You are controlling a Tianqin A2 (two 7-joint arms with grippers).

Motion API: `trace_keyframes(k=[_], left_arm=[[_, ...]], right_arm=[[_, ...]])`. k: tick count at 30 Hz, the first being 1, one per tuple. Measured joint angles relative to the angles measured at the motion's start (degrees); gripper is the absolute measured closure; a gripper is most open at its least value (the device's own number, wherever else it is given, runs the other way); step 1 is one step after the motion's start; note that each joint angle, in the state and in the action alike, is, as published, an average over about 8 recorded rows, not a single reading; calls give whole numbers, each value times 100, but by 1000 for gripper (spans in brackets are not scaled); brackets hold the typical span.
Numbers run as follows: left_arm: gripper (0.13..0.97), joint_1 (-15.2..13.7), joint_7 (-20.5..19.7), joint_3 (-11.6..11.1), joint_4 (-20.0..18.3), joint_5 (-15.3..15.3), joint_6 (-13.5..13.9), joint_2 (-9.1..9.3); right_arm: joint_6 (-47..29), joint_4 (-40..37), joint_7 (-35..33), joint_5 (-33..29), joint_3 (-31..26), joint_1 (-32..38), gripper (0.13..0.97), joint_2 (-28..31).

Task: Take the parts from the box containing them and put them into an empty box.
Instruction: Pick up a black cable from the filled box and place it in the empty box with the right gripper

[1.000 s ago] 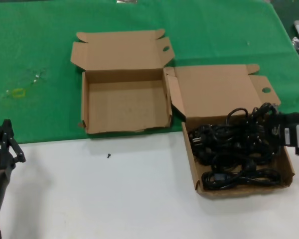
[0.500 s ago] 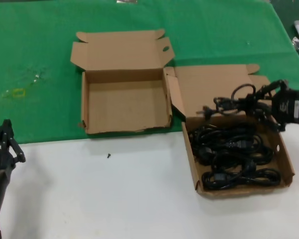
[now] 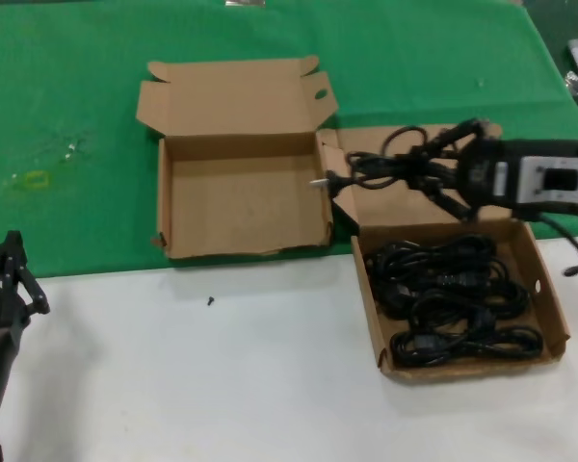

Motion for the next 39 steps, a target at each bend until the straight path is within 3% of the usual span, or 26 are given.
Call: trace_keyframes(k=[15, 29, 39], left_arm=[[954, 0, 0, 0, 0, 0, 0, 0], [954, 0, 0, 0, 0, 0, 0, 0], [954, 0, 0, 0, 0, 0, 0, 0]], right_arm=[[288, -450, -141, -439, -652, 687, 878, -1263], [599, -1828, -847, -546, -946, 1248, 879, -2393], [809, -3118, -1756, -360, -824, 1599, 879, -3051]])
